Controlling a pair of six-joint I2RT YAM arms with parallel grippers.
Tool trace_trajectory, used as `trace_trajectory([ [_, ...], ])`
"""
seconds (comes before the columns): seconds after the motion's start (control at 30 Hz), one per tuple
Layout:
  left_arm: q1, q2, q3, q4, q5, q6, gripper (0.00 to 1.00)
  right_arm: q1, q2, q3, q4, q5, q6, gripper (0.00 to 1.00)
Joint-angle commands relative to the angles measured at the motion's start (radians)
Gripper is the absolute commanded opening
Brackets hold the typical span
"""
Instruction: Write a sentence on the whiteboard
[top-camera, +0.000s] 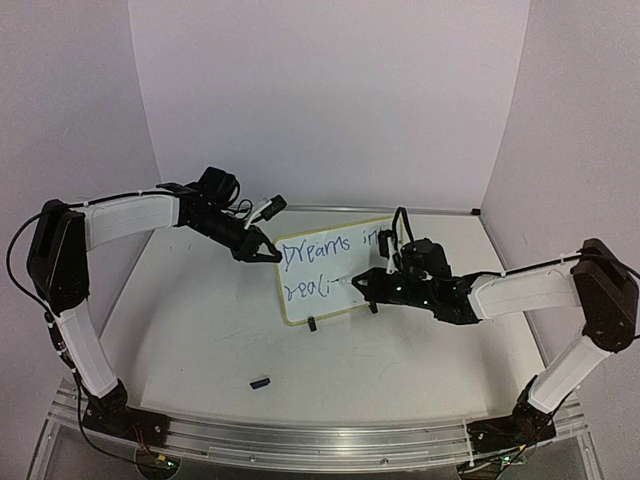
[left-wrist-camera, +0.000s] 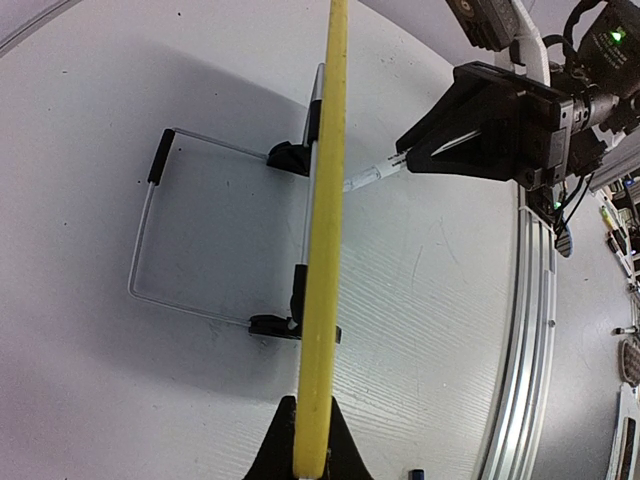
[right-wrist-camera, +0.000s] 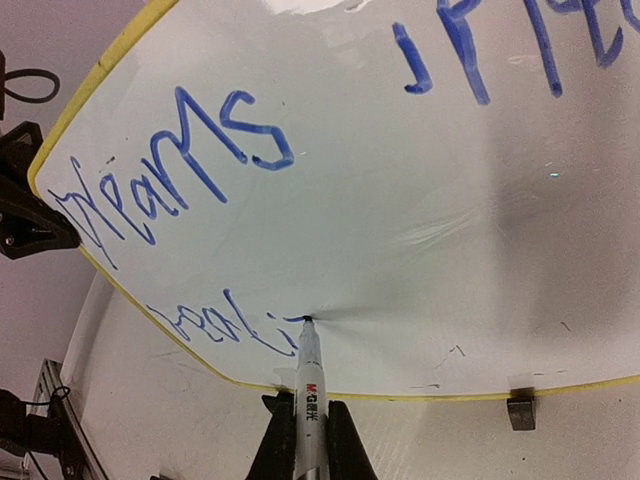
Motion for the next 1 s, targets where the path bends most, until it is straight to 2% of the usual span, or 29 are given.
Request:
trace_trajectory([
  [0.0, -0.023, 0.017, 0.008, -0.06, -0.035, 0.013, 0.0, -0.005, -0.033, -0.008, 0.012, 0.06, 0.006, 0.0],
  [0.43, -0.023, 0.02, 0.009, -0.06, -0.034, 0.013, 0.0, -0.005, -0.066, 0.016, 0.022, -0.028, -0.028, 0.0],
  [0.97, -0.023, 0.025, 0.01, -0.059, -0.033, 0.013, 0.0, -0.005, 0.019, 0.053, 0.004, 0.006, -0.006, 0.0],
])
